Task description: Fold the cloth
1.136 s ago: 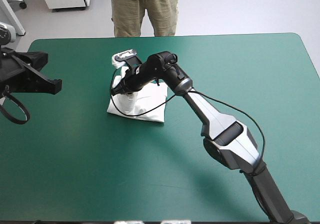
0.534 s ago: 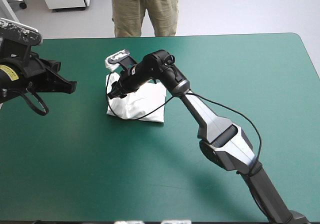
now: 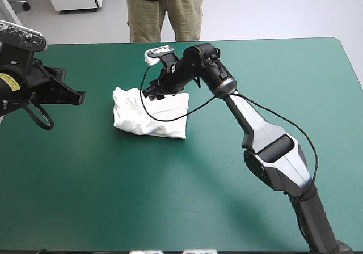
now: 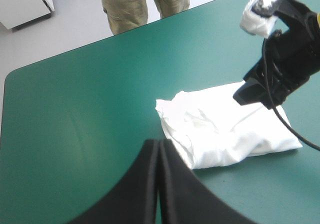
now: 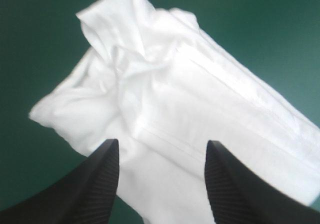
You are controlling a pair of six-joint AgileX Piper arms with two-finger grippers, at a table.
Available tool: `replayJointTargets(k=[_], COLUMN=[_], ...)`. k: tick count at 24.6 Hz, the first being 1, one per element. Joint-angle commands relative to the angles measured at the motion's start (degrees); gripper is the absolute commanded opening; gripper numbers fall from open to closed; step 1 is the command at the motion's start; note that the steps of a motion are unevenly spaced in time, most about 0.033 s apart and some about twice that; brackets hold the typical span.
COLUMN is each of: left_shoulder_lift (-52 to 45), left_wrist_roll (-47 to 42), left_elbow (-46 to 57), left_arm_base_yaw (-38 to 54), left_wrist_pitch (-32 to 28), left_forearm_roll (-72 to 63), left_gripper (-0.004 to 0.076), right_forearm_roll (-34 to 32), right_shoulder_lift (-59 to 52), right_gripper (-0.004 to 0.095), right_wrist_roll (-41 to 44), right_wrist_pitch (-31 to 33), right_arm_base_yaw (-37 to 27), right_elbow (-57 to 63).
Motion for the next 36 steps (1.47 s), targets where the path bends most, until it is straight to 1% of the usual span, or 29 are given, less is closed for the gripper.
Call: replayJointTargets(k=[1,2,3,4,6,7,9,10,12,15,17,19,20,21,22,23,25,26,29,30,31,33,34,36], left_shoulder_lift=[-0.23,0.03,0.45,0.72,1.37,1.37,1.37,1.37,1.37,1.37,1.37,1.37,1.37,1.37,1.37,1.37,1.37,1.37,1.37,1.37,1.37,1.37,1.37,1.37], left_wrist_roll=[-0.55,-0.55,-1.01,-1.01,-1.01,-1.01,-1.01,-1.01,-1.01,-1.01,-1.13,-1.14,-1.22,-1.22,-1.22,-1.22,-1.26,-1.26,-1.26,-1.26,-1.26,-1.26,-1.26,-1.00], left_elbow=[-1.30,-1.30,-1.30,-1.30,-1.30,-1.30,-1.30,-1.30,-1.30,-1.20,-1.20,-1.20,-1.20,-1.20,-1.20,-1.20,-1.20,-1.20,-1.20,-1.20,-1.20,-1.20,-1.20,-1.20], left_arm_base_yaw=[0.02,0.02,0.02,0.02,0.02,0.02,0.02,0.02,0.02,0.02,0.02,0.02,0.02,0.02,0.02,0.02,0.02,0.02,0.02,0.02,0.02,0.02,0.02,0.02], left_wrist_pitch=[-1.41,-1.41,-1.31,-1.19,-1.10,-1.10,-1.11,-1.11,-1.11,-1.11,-1.00,-1.00,-1.00,-1.00,-1.00,-1.00,-1.00,-1.00,-0.65,-0.65,-0.55,-0.55,-0.55,-0.55], left_forearm_roll=[0.23,0.23,0.10,0.10,-0.11,-0.11,-0.11,-0.11,-0.11,-0.11,-0.11,-0.11,-0.11,-0.11,-0.11,-0.11,-0.11,-0.11,-0.11,-0.11,-0.11,-0.11,-0.11,-0.11], left_gripper=[-0.0009,-0.0009,-0.0009,-0.0009,-0.0009,-0.0009,-0.0009,-0.0009,-0.0009,-0.0009,-0.0009,-0.0009,-0.0009,-0.0009,-0.0009,-0.0009,-0.0009,-0.0009,-0.0009,-0.0009,-0.0009,-0.0009,-0.0009,-0.0009], right_forearm_roll=[-2.15,-1.35,0.18,1.65,5.24,7.57,15.82,20.53,24.42,25.34,26.83,26.97,26.97,26.85,26.73,26.29,25.07,23.36,12.53,6.77,3.65,-0.95,-1.93,-3.36], right_shoulder_lift=[-9.23,-10.35,-12.76,-14.90,-17.59,-17.89,-17.46,-17.02,-16.58,-16.44,-16.44,-16.44,-16.44,-16.44,-16.44,-16.44,-16.62,-16.93,-19.69,-21.42,-22.80,-26.64,-28.24,-32.88], right_gripper=[0.0486,0.0486,0.0486,0.0486,0.0486,0.0486,0.0488,0.0487,0.0482,0.0447,0.0396,0.0311,0.0243,0.0150,0.0015,-0.0010,-0.0009,-0.0009,-0.0009,-0.0009,-0.0009,-0.0018,-0.0017,-0.0017], right_wrist_roll=[-0.72,-1.28,-2.46,-2.89,-4.14,-5.08,-10.35,-13.26,-15.73,-17.00,-18.40,-18.49,-18.63,-19.09,-19.58,-19.69,-19.69,-19.04,-14.09,-11.35,-9.85,-8.51,-8.51,-8.66], right_wrist_pitch=[0.13,0.01,-1.93,-5.72,-10.96,-12.56,-15.15,-17.44,-21.50,-22.89,-22.98,-23.14,-23.25,-23.15,-22.93,-22.93,-22.93,-22.93,-21.51,-20.82,-20.32,-19.17,-18.94,-18.92], right_arm_base_yaw=[-1.86,-2.55,-4.14,-5.53,-7.83,-8.72,-10.08,-10.09,-10.09,-10.09,-10.09,-10.09,-10.09,-10.09,-10.09,-10.09,-10.18,-10.18,-10.73,-11.23,-12.09,-15.23,-17.02,-22.52], right_elbow=[8.72,11.08,17.28,22.96,31.36,34.56,40.60,43.73,46.98,47.74,47.74,47.74,47.74,47.74,47.74,47.74,47.74,47.74,47.87,48.43,49.44,52.91,54.86,60.70])
